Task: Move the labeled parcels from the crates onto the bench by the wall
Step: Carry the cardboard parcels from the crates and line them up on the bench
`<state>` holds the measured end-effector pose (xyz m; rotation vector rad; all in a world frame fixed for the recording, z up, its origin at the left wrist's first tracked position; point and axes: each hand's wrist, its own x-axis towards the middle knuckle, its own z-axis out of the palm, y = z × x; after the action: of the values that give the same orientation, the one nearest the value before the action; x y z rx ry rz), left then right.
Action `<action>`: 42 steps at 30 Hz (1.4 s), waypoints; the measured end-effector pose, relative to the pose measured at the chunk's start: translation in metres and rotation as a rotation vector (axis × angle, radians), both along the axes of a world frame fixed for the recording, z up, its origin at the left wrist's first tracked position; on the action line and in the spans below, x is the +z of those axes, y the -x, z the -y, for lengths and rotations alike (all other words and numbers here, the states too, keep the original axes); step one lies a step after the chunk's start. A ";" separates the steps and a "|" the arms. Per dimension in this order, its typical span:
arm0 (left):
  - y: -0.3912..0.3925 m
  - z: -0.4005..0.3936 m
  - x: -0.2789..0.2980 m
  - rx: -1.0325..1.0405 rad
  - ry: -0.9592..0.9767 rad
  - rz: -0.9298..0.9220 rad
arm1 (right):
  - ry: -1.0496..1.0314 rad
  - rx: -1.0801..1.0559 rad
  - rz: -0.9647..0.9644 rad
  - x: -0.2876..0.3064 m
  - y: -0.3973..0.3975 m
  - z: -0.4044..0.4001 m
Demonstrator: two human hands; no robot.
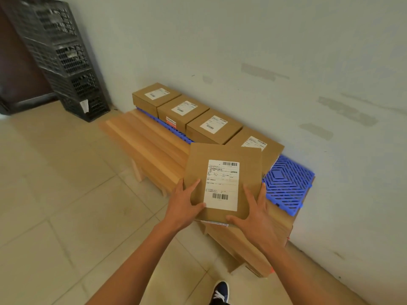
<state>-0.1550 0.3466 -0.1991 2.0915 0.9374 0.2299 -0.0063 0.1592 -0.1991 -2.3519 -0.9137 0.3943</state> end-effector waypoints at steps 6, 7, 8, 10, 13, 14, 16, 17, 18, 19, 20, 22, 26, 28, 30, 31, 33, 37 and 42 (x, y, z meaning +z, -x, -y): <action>-0.046 -0.015 -0.003 -0.048 0.001 0.009 | 0.012 0.005 0.008 -0.005 -0.033 -0.007; -0.057 -0.016 -0.003 -0.066 0.001 0.005 | 0.015 0.001 0.018 -0.006 -0.041 -0.006; -0.069 -0.016 -0.003 -0.085 0.005 -0.002 | 0.019 -0.002 0.038 -0.008 -0.049 -0.004; -0.097 -0.017 -0.003 -0.127 0.001 -0.014 | 0.041 -0.017 0.080 -0.013 -0.066 0.001; -0.146 -0.014 -0.002 -0.202 -0.030 -0.026 | 0.068 -0.103 0.074 -0.021 -0.099 0.012; -0.163 -0.011 -0.002 -0.230 -0.041 -0.027 | 0.057 -0.132 0.067 -0.023 -0.110 0.018; -0.197 -0.004 -0.001 -0.282 -0.057 -0.035 | 0.010 -0.180 0.054 -0.028 -0.134 0.033; -0.212 0.001 0.000 -0.309 -0.060 -0.041 | -0.005 -0.201 0.051 -0.030 -0.145 0.041; -0.226 0.007 0.000 -0.338 -0.065 -0.045 | -0.012 -0.223 0.050 -0.031 -0.154 0.050; -0.240 0.012 0.000 -0.370 -0.072 -0.049 | -0.016 -0.246 0.051 -0.032 -0.162 0.058; -0.252 0.019 -0.001 -0.402 -0.079 -0.055 | -0.018 -0.266 0.051 -0.032 -0.170 0.067; -0.274 0.030 -0.004 -0.463 -0.079 -0.065 | -0.022 -0.295 0.045 -0.033 -0.184 0.083; -0.314 0.047 -0.019 -0.560 -0.069 -0.122 | 0.014 -0.359 0.025 -0.043 -0.205 0.109; -0.329 0.054 -0.029 -0.607 -0.125 -0.191 | 0.047 -0.385 -0.008 -0.052 -0.213 0.118; -0.341 0.058 -0.038 -0.658 -0.203 -0.269 | 0.074 -0.394 -0.034 -0.063 -0.221 0.123; -0.346 0.058 -0.043 -0.677 -0.229 -0.294 | 0.089 -0.392 -0.048 -0.068 -0.225 0.125; -0.354 0.057 -0.053 -0.707 -0.258 -0.331 | 0.115 -0.388 -0.089 -0.077 -0.233 0.125; -0.364 0.048 -0.067 -0.777 -0.314 -0.348 | 0.171 -0.408 -0.163 -0.095 -0.250 0.121; -0.374 0.028 -0.078 -0.796 -0.386 -0.358 | 0.196 -0.416 -0.226 -0.111 -0.269 0.116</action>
<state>0.2189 0.3185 -0.2769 2.7449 0.1859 -0.4211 0.2625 0.0434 -0.3098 -2.5271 -0.2790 0.5821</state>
